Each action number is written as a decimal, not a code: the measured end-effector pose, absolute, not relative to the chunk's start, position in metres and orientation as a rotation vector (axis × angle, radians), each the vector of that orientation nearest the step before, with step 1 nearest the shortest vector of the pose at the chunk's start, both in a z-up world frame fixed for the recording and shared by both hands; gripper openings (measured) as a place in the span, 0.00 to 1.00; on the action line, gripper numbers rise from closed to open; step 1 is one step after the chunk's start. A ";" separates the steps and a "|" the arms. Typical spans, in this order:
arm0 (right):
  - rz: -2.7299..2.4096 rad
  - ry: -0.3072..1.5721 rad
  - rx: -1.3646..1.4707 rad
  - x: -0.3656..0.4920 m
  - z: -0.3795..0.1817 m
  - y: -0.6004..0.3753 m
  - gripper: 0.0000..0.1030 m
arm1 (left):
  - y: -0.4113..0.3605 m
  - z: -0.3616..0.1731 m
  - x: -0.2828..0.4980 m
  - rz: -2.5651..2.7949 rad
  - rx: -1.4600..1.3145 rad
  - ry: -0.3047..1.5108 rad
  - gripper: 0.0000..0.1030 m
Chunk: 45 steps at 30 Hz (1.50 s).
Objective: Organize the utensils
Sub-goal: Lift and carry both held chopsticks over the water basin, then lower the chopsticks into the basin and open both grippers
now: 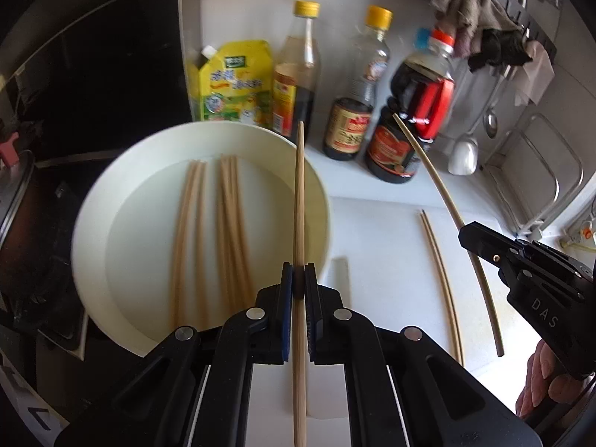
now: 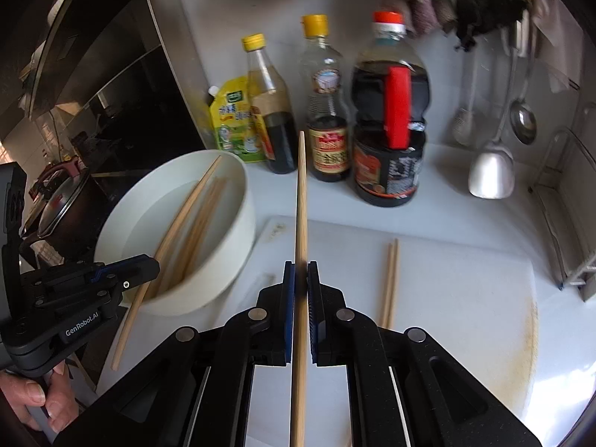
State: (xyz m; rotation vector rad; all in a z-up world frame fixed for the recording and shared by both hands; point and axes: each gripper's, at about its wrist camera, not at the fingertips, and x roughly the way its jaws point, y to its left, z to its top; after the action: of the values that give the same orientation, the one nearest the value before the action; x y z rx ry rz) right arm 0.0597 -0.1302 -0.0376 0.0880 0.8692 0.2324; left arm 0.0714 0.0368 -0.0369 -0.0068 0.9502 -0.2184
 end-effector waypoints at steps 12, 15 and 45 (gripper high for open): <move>0.357 0.913 0.059 0.143 -0.054 0.000 0.06 | 0.145 -0.045 0.138 -0.095 -0.024 0.956 0.07; 0.342 0.964 0.056 0.156 -0.071 0.016 0.06 | 0.152 -0.058 0.148 -0.097 -0.038 0.983 0.07; 0.210 1.055 0.095 0.160 -0.104 0.004 0.29 | 0.166 -0.078 0.156 -0.080 -0.072 1.032 0.65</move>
State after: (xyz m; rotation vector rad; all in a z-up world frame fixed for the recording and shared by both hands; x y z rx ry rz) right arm 0.1599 0.0043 -0.1041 0.0954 1.0553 0.2103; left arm 0.1555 0.1664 -0.0784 -0.0718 1.0324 -0.0804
